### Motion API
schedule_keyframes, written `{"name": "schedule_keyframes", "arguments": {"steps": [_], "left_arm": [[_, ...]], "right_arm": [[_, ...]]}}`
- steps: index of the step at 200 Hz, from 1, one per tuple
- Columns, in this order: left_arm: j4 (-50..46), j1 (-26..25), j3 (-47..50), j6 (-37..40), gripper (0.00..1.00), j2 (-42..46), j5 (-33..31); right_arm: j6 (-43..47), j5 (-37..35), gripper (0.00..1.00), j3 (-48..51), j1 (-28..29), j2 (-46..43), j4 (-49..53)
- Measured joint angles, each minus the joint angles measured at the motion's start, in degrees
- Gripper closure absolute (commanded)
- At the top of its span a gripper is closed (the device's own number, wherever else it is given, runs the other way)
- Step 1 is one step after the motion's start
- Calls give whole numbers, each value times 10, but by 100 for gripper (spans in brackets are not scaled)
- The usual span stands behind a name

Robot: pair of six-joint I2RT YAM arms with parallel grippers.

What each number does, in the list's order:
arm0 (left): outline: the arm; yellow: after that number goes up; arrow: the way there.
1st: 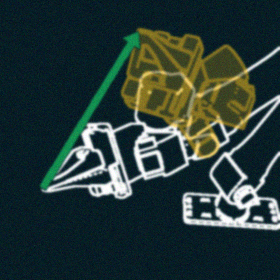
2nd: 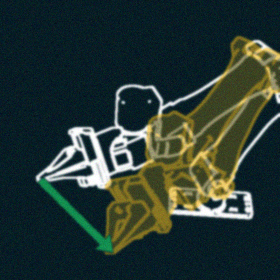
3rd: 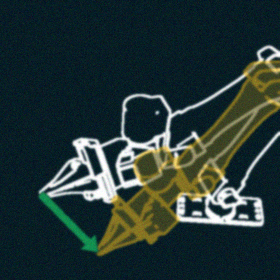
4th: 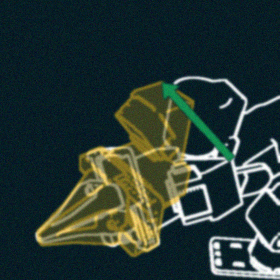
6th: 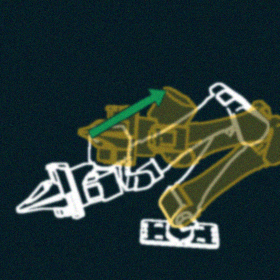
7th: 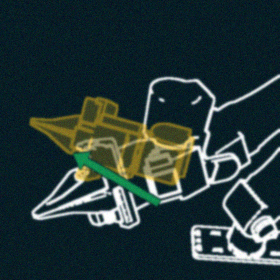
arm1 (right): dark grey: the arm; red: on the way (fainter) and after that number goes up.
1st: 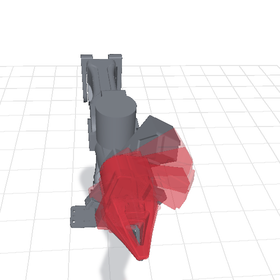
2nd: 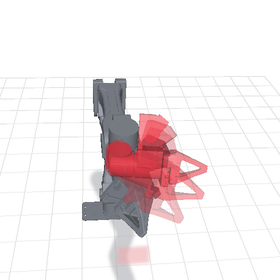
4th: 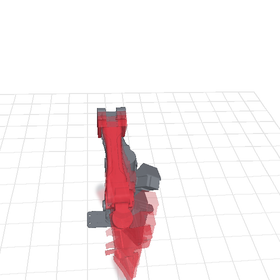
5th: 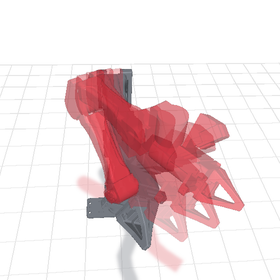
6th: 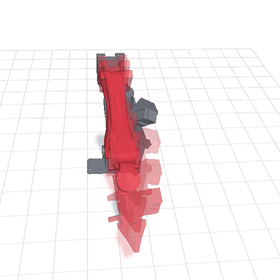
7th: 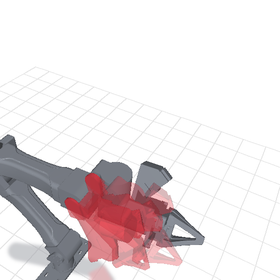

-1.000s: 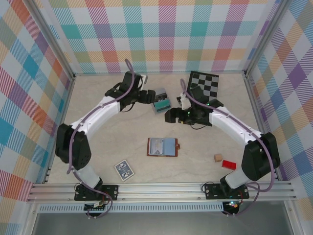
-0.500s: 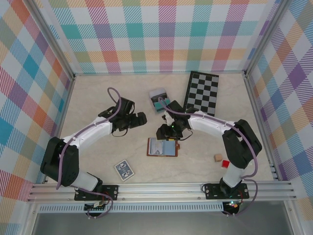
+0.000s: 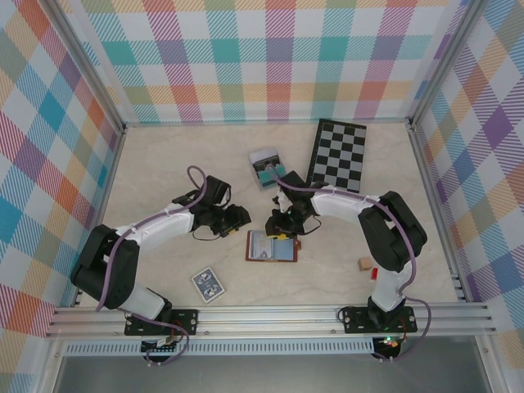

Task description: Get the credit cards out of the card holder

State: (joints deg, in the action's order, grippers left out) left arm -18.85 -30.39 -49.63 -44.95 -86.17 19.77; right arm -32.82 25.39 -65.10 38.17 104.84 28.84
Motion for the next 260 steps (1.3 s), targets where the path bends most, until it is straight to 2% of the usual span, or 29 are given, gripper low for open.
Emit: {"name": "schedule_keyframes", "arguments": {"steps": [20, 89, 160, 260], "left_arm": [[9, -15, 0, -11, 67, -12, 11], [41, -31, 7, -39, 78, -58, 23], [71, -32, 47, -69, 83, -71, 23], [86, -32, 49, -80, 88, -78, 25]], "right_arm": [[0, 0, 75, 5, 0, 0, -5], [0, 0, 79, 7, 0, 16, -6], [1, 6, 82, 7, 0, 30, -8], [3, 25, 84, 7, -2, 39, -13]]}}
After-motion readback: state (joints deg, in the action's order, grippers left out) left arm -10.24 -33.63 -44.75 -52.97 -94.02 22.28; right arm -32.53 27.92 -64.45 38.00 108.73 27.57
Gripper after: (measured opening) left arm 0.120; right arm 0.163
